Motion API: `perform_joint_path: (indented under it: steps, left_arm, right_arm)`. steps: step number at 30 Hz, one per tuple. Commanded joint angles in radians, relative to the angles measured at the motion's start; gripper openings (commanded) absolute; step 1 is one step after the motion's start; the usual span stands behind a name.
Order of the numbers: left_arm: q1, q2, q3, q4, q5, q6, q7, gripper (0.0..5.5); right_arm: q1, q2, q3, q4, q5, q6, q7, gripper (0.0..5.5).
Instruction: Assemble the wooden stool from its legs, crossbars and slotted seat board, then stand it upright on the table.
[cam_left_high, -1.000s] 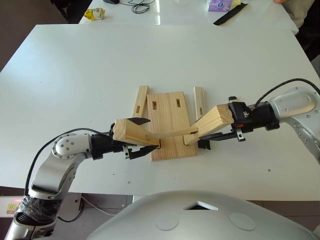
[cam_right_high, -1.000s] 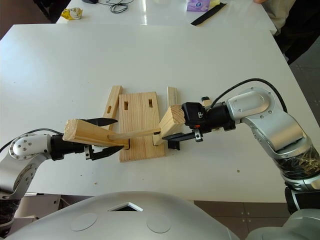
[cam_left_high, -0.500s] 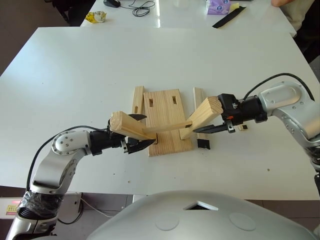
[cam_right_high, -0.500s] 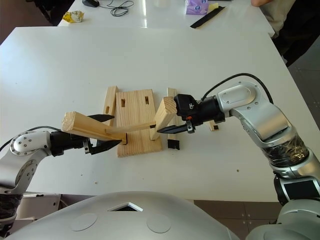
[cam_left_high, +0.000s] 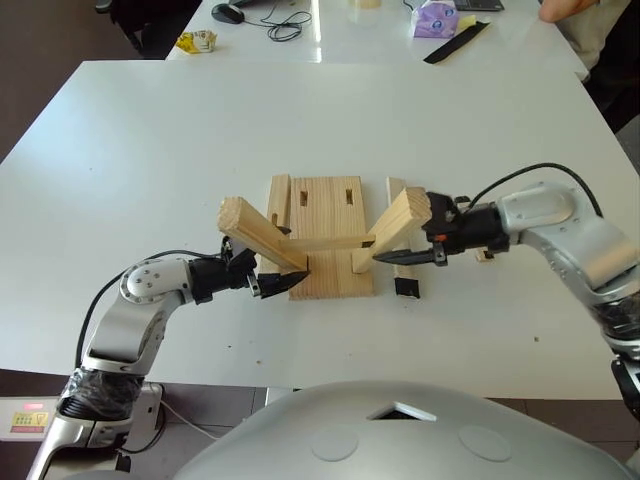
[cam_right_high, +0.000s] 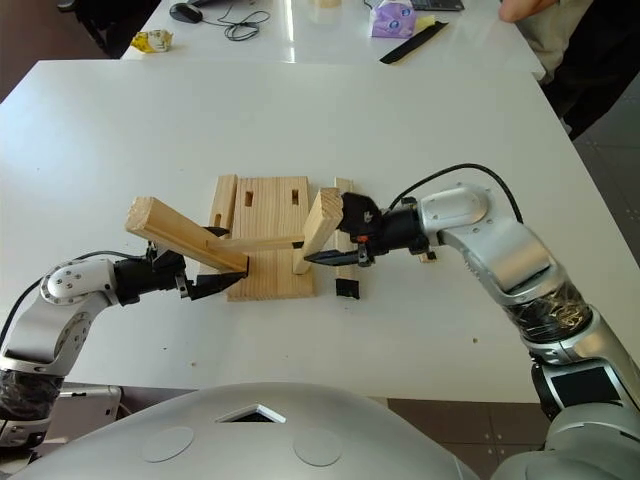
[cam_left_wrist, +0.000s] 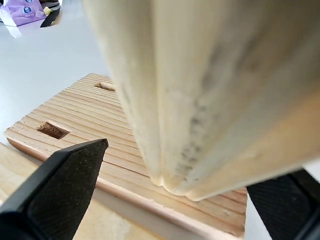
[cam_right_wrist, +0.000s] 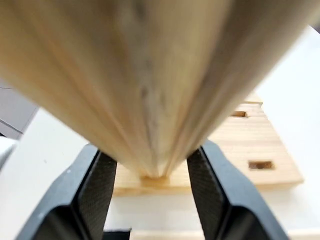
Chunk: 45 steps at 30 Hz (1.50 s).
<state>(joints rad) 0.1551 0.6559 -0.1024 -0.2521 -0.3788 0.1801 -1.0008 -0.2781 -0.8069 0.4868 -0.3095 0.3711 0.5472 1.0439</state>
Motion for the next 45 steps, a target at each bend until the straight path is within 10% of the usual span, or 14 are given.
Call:
perform_joint_path:
  steps: [1, 18, 30, 45]
  left_arm:
    - [-0.014, -0.011, -0.036, 0.002, 0.031, -0.022, -0.015, 4.58]
    - [0.122, 0.105, 0.103, -0.028, -0.012, -0.091, -0.110, 4.58]
    - [0.203, 0.194, 0.374, -0.069, -0.144, -0.016, -0.142, 4.58]
    - [-0.074, 0.131, 0.439, 0.117, -0.212, 0.095, -0.013, 4.58]
  right_arm:
    - [0.026, 0.002, 0.004, -0.021, -0.021, 0.035, -0.001, 2.99]
    - [0.317, -0.223, -0.539, -0.179, 0.173, 0.029, 0.143, 3.70]
    - [0.242, -0.076, -0.950, -0.197, 0.660, 0.191, -0.077, 3.25]
    - [0.010, 0.067, -0.789, -0.448, 1.118, 0.129, -0.642, 2.68]
